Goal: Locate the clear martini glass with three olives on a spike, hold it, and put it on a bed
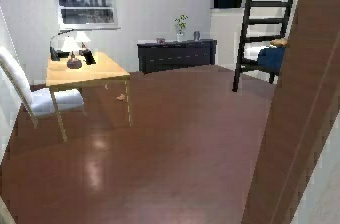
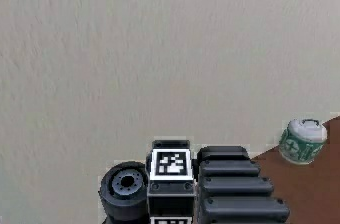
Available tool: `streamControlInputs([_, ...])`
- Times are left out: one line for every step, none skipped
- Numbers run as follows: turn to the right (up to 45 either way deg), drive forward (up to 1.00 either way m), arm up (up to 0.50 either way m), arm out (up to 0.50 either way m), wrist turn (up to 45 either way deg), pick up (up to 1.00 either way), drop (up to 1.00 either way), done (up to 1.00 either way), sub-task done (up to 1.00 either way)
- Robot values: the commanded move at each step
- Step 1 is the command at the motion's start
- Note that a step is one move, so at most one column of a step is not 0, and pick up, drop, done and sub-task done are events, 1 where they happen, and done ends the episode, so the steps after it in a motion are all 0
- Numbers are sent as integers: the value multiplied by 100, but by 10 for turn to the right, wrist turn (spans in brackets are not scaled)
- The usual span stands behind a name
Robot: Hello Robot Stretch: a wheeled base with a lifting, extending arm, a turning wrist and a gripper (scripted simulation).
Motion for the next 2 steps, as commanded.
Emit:
streamControlInputs([-30, 0, 0, 0, 0, 0, 0, 0, 0])
streamControlInputs([0, 65, 0, 0, 0, 0, 0, 0, 0])
